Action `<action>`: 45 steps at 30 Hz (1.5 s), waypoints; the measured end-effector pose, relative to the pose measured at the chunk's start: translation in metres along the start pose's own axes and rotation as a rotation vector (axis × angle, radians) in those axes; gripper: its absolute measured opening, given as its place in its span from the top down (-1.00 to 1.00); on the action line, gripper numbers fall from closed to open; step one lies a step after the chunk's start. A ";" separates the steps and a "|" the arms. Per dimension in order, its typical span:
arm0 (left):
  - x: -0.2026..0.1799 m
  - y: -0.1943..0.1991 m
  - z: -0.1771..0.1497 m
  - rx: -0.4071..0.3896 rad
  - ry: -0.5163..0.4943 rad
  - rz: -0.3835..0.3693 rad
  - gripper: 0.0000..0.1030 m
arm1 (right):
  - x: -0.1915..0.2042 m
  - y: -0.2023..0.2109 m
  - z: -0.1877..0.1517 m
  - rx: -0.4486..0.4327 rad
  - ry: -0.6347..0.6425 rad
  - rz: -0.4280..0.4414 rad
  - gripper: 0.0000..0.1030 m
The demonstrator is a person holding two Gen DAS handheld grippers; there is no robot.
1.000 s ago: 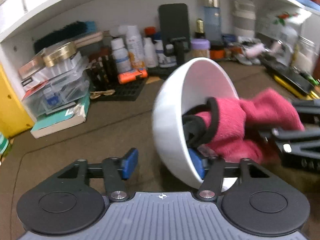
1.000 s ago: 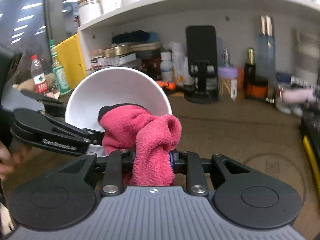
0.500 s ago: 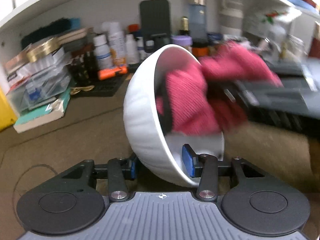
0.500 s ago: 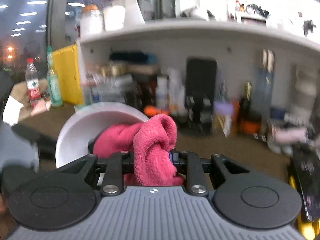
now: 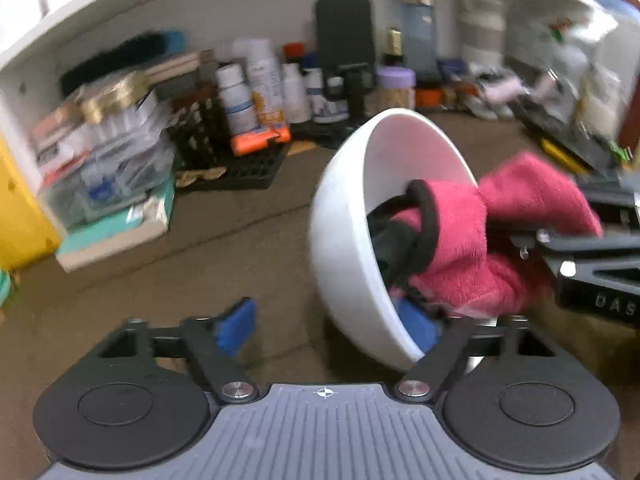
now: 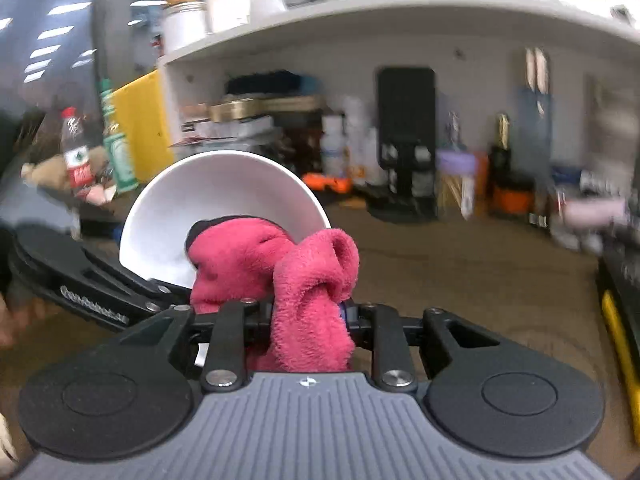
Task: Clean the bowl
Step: 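Hold the bowl with the left gripper while the right gripper keeps wiping the inner wall, then hold the bowl with the left gripper while the right gripper rubs the towel across the bottom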
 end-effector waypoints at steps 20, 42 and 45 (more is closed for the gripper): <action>-0.024 0.008 -0.010 0.006 -0.048 -0.108 0.10 | 0.077 0.029 0.052 -0.236 0.420 -0.065 0.62; -0.028 0.013 -0.012 -0.028 -0.017 -0.124 0.27 | 0.030 -0.004 0.017 0.013 0.152 -0.054 0.61; -0.030 0.015 -0.012 -0.024 -0.053 -0.132 0.26 | 0.036 -0.009 0.040 -0.034 0.116 0.020 0.61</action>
Point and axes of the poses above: each gripper's, at about its wrist camera, not at the fingertips, and y roughly against the way its jaws point, x to its left, z to its top, the point moved 10 cm from there along -y, roughly the way its jaws point, and after that the axes turned 3 degrees about z, right-handed, at the moved point
